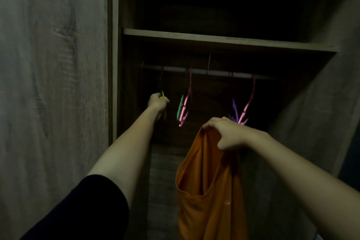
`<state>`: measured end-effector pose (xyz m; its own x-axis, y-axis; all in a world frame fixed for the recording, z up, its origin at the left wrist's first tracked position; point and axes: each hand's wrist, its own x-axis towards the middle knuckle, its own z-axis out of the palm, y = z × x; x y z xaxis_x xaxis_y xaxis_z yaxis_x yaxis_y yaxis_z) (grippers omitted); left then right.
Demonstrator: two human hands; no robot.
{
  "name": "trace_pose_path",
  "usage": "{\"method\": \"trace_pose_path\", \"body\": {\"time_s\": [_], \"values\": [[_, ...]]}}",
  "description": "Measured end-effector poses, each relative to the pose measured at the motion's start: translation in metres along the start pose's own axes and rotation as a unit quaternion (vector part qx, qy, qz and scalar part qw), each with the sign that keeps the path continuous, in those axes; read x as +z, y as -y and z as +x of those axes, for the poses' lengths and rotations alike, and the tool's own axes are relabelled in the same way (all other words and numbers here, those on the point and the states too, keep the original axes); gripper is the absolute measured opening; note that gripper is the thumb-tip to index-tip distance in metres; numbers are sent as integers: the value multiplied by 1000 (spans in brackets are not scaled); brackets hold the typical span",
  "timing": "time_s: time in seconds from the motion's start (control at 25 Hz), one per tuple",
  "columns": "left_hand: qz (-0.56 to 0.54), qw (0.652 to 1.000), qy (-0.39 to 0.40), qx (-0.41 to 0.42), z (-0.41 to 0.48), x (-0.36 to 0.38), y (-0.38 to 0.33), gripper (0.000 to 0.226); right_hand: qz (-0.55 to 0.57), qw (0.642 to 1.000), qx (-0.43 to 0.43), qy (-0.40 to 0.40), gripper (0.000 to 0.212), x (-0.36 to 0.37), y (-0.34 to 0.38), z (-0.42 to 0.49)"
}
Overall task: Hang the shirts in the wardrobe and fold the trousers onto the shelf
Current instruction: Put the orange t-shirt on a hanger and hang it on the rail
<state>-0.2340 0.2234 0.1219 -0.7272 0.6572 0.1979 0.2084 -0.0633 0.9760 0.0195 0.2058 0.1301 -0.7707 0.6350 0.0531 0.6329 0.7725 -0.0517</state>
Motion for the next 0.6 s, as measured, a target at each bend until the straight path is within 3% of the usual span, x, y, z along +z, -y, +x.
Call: {"method": "trace_pose_path", "body": {"time_s": [0.24, 0.36, 0.6], "values": [[47, 998, 25, 30, -33, -8, -1, 49, 27, 999, 16, -17, 74, 13, -1, 0], [110, 993, -34, 0, -87, -29, 18, 48, 35, 999, 10, -22, 75, 31, 2, 5], [321, 942, -66, 71, -185, -103, 72, 31, 65, 997, 40, 22, 72, 83, 2, 11]]}}
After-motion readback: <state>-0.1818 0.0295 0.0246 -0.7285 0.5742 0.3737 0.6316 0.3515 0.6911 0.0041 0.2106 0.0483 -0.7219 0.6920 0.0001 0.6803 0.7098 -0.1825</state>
